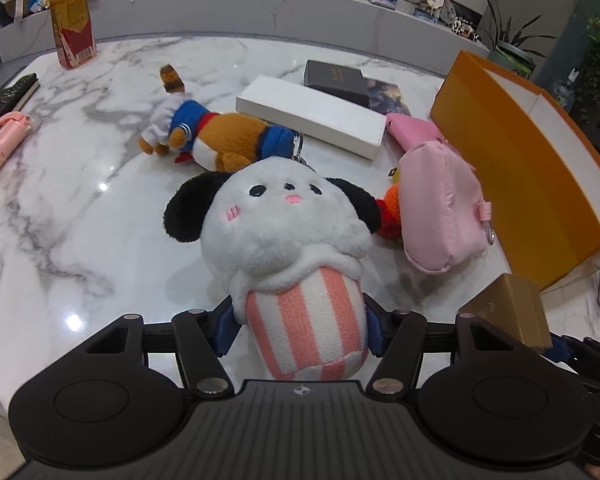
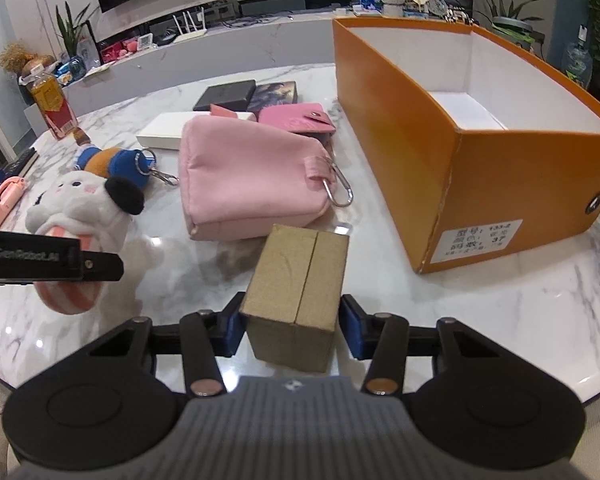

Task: Organize objects
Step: 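Grasp the striped plush dog with the left tool while the right tool grasps the cardboard box, then carry the plush dog and cardboard box over the orange shoebox with both tools, then lower both items into the shoebox and open both tools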

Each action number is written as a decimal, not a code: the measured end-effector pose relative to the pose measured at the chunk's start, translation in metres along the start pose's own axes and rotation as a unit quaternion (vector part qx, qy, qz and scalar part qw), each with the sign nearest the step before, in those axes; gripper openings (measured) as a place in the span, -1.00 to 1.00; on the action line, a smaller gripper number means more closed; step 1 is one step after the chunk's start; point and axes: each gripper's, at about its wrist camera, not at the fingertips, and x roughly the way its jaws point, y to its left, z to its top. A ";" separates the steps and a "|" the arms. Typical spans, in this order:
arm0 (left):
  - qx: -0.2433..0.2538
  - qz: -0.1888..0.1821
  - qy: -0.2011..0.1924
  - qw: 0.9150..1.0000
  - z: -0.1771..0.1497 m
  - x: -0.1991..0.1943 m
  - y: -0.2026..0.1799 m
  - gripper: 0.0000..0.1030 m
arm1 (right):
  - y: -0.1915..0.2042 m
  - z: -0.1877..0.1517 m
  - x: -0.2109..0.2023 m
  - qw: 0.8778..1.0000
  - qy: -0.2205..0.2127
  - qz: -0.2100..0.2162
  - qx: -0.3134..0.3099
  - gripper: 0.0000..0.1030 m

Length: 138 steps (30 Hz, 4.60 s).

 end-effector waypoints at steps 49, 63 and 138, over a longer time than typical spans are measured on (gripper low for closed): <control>0.264 -0.108 -0.049 0.957 0.058 -0.035 -0.231 0.37 | -0.175 0.160 -0.130 0.998 -0.056 -0.021 -0.015 -0.05; 0.382 -0.078 0.000 0.921 0.063 -0.004 -0.298 0.37 | -0.209 0.205 -0.066 0.997 0.050 -0.003 -0.050 -0.05; 0.435 -0.043 0.165 0.884 0.114 0.048 -0.307 0.41 | -0.181 0.200 0.001 0.979 0.189 -0.018 -0.074 -0.05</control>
